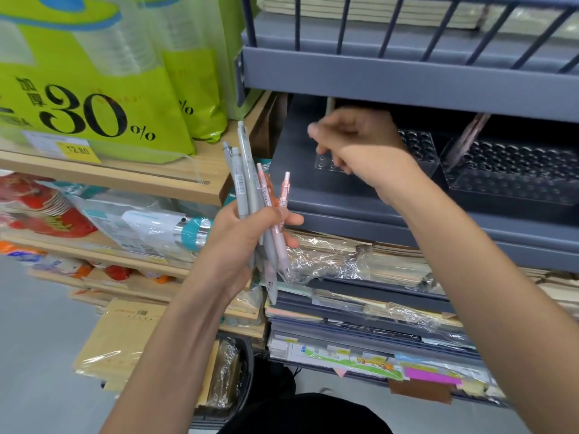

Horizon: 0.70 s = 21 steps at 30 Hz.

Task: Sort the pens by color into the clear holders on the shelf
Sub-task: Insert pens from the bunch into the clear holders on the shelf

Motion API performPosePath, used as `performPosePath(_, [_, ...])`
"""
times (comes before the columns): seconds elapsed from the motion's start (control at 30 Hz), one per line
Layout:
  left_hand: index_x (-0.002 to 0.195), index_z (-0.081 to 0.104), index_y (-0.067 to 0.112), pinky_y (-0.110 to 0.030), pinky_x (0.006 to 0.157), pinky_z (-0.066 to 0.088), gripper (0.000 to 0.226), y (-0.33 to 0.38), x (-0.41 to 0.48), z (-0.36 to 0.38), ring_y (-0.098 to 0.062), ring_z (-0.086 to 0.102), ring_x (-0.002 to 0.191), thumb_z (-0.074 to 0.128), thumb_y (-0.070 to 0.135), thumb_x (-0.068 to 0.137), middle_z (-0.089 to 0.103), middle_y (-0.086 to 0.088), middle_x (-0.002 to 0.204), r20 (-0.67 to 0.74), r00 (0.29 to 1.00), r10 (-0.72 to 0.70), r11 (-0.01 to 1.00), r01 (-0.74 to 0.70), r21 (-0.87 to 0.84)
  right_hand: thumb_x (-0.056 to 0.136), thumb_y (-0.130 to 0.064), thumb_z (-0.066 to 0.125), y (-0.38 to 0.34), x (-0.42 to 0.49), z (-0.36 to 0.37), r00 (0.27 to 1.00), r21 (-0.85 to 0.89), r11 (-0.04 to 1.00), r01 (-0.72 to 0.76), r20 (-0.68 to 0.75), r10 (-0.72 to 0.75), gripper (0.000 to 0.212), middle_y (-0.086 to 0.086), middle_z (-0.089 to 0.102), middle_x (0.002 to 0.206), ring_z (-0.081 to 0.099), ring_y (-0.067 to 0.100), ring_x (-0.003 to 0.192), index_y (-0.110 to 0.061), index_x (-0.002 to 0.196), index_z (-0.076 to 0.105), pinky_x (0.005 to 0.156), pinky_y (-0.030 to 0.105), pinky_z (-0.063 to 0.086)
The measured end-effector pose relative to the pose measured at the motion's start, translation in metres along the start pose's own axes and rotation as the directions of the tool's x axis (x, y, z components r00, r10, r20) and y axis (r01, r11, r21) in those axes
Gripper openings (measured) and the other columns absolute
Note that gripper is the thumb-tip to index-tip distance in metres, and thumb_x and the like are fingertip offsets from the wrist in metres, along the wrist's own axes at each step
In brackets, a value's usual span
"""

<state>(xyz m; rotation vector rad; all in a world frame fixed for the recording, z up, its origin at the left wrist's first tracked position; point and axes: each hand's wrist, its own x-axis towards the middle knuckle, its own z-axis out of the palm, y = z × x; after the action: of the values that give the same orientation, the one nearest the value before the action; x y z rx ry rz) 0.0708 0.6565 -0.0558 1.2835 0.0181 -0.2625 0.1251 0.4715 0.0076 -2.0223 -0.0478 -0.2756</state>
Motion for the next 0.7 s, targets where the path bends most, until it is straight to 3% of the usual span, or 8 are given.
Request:
performPosePath(0.1, [0.105,0.053,0.011,-0.030,0.050,0.053,0.019,-0.002,0.001,0.006,-0.020,0.064,0.051,0.065,0.005,0.091,0.077,-0.016,0.086,0.023,1.000,0.018,1.000,-0.019,0.010,0.082,-0.045,0.071,0.010,-0.020,0.000,0.977,-0.072,0.997,0.010,0.214,0.006,0.021,-0.011,0.070,0.070,0.055,-0.006,0.053,-0.024,0.079,0.072,0.047,0.006,0.037])
performPosePath(0.17, [0.107,0.052,0.009,-0.030,0.050,0.053,0.025,-0.002,0.003,0.011,-0.021,0.062,0.050,0.067,0.008,0.088,0.076,-0.016,0.086,0.047,0.999,0.021,1.000,-0.021,0.005,0.078,-0.055,0.071,0.015,-0.025,-0.003,0.972,-0.118,0.993,0.005,0.234,0.023,0.024,-0.014,0.071,0.075,0.058,-0.008,0.061,-0.031,0.078,0.073,0.051,0.005,0.040])
performPosePath(0.27, [0.108,0.054,0.008,-0.031,0.050,0.053,0.034,-0.004,0.005,0.024,-0.022,0.063,0.050,0.070,0.017,0.079,0.077,-0.015,0.089,0.066,0.998,-0.006,0.999,0.003,0.041,0.080,-0.047,0.074,0.019,-0.032,-0.016,0.966,-0.039,0.999,-0.034,0.256,0.043,0.014,-0.019,0.070,0.074,0.058,-0.012,0.064,-0.033,0.078,0.075,0.052,0.003,0.039])
performPosePath(0.33, [0.106,0.055,0.008,-0.031,0.052,0.055,0.028,-0.006,0.006,0.035,-0.022,0.066,0.052,0.070,0.016,0.084,0.078,-0.015,0.093,0.080,0.997,-0.001,0.998,-0.003,0.060,0.081,-0.041,0.075,0.024,-0.036,-0.026,0.968,0.002,0.997,-0.083,0.237,0.080,0.011,-0.023,0.067,0.068,0.057,-0.012,0.060,-0.031,0.079,0.076,0.048,0.003,0.037])
performPosePath(0.43, [0.099,0.057,0.009,-0.031,0.053,0.057,0.007,-0.008,0.008,0.054,-0.024,0.070,0.058,0.062,0.011,0.095,0.077,-0.017,0.098,0.090,0.996,-0.008,1.000,0.006,0.020,0.084,-0.031,0.073,0.033,-0.042,-0.045,0.968,0.077,0.985,-0.153,0.214,0.133,0.011,-0.013,0.063,0.058,0.050,0.000,0.048,-0.021,0.083,0.077,0.045,0.015,0.039])
performPosePath(0.57, [0.101,0.053,0.004,-0.035,0.059,0.061,0.011,-0.013,0.017,0.078,-0.034,0.075,0.072,0.061,0.009,0.096,0.076,-0.022,0.099,0.046,0.998,-0.039,0.996,0.042,-0.074,0.087,-0.012,0.069,0.047,-0.054,-0.070,0.977,0.359,0.912,-0.196,0.150,0.151,0.009,0.007,0.075,0.084,0.063,0.013,0.068,-0.011,0.091,0.077,0.054,0.023,0.050])
performPosePath(0.7, [0.095,0.054,0.006,-0.035,0.062,0.061,0.008,-0.018,0.027,0.096,-0.032,0.076,0.076,0.061,0.010,0.097,0.078,-0.016,0.089,-0.040,0.997,-0.061,0.982,0.052,-0.182,0.090,-0.003,0.061,0.061,-0.062,-0.102,0.985,0.548,0.831,-0.091,-0.074,0.157,0.016,0.012,0.075,0.089,0.069,0.025,0.078,-0.010,0.089,0.076,0.062,0.026,0.055])
